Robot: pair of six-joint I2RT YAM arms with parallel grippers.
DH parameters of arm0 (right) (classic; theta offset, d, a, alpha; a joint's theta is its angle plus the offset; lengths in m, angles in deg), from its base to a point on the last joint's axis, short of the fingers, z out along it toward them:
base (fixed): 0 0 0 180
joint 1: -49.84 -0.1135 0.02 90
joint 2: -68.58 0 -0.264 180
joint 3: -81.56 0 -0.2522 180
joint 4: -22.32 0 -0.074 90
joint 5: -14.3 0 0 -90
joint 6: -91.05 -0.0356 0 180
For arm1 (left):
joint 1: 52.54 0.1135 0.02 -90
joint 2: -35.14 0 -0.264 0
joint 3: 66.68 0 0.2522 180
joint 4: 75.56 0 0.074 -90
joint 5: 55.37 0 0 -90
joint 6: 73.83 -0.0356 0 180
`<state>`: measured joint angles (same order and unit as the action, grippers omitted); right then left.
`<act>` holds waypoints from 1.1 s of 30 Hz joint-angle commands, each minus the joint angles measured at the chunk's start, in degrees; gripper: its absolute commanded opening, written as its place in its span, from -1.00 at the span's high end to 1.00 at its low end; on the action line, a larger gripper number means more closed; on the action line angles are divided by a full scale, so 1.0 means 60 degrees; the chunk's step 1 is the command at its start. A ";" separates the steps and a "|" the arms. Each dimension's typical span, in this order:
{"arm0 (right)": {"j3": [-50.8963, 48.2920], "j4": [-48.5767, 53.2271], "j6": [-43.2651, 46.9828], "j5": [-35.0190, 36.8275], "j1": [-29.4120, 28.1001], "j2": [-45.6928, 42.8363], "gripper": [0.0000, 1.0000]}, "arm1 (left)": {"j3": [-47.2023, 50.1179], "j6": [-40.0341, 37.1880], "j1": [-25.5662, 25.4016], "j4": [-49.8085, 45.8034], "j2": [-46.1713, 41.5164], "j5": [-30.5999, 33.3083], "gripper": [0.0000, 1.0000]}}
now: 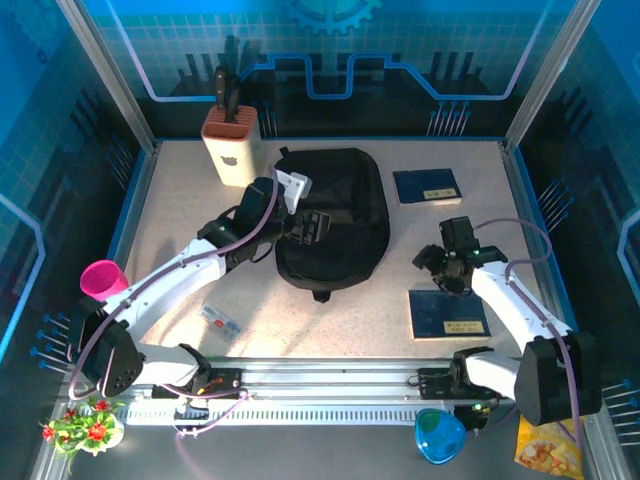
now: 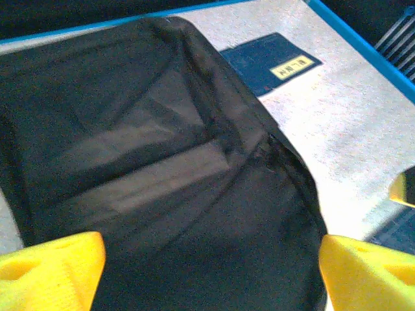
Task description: Pack books, pencil case, and school supplies into a backpack
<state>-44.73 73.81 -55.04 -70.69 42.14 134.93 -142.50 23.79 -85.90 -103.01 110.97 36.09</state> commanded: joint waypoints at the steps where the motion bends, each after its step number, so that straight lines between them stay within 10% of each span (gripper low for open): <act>1: -0.0405 0.0691 -0.0566 0.0317 0.0405 0.0045 -0.64 | 0.0098 0.0121 0.0039 -0.0132 -0.0290 -0.0684 -0.84; 16: -0.0696 -0.2275 0.1373 -0.1017 0.2011 0.1937 -0.58 | -0.1176 0.0692 -0.0342 0.0320 0.1396 -0.1153 -0.98; 24: 0.0525 -0.4066 0.3015 -0.3175 0.1842 0.3552 -0.50 | -0.2977 0.0855 -0.0982 -0.0618 0.3307 -0.1513 -0.99; 33: 0.0660 -0.2741 0.1774 -0.2667 0.0526 0.2985 -0.43 | -0.4671 0.2238 -0.1315 -0.1124 0.4997 -0.1298 -0.98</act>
<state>-40.53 53.99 -41.19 -85.84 48.48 154.58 -167.75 32.86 -93.70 -107.82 139.54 28.76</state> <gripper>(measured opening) 0.717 0.992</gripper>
